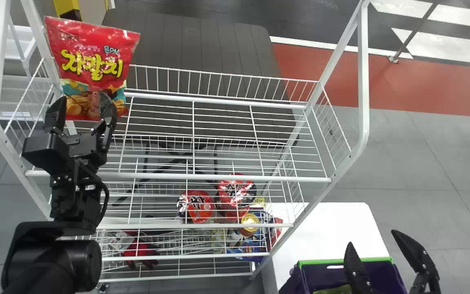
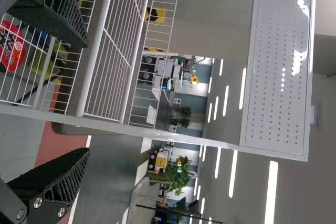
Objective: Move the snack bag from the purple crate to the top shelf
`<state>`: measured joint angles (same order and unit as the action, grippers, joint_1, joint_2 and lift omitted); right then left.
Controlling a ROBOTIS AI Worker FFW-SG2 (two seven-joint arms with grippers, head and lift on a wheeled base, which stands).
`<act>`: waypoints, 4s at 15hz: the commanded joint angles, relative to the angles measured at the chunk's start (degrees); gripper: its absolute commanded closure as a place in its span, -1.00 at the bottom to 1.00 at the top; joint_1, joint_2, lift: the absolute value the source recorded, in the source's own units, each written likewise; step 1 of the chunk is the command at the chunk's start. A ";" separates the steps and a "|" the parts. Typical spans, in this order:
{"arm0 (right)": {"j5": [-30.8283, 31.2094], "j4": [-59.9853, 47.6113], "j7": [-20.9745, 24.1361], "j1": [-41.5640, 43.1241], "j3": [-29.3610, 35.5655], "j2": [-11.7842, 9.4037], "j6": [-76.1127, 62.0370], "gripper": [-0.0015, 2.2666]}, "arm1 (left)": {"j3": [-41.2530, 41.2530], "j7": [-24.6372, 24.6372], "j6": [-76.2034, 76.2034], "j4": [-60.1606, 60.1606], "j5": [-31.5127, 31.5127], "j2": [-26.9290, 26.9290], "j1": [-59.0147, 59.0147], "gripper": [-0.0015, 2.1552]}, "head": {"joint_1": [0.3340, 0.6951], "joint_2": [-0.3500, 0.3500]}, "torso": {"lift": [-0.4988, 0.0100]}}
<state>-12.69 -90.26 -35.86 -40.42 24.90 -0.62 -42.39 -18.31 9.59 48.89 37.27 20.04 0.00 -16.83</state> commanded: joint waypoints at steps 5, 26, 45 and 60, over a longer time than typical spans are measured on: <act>0.56 -1.94 0.44 0.95 -0.03 0.67 4.56 -0.89 | 0.20 2.10 -11.23 19.78 -3.60 -0.15 9.97 -0.85 | 1.00 -0.60 | 0.96; -0.15 -38.50 6.51 -4.32 -10.93 0.67 41.12 -0.88 | 9.08 6.67 -46.56 95.10 -17.49 9.23 63.94 -0.87 | 1.00 -0.11 | 0.96; 4.07 -41.66 14.06 -4.32 -22.44 0.67 44.28 -0.88 | -0.24 12.21 -43.40 92.72 -25.14 11.95 63.59 -0.87 | 1.00 -0.14 | 0.96; 4.16 -42.01 13.98 -4.41 -22.27 0.67 43.93 -0.88 | 0.56 12.04 -43.22 93.60 -24.26 12.39 63.85 -0.87 | 1.00 -0.08 | 0.96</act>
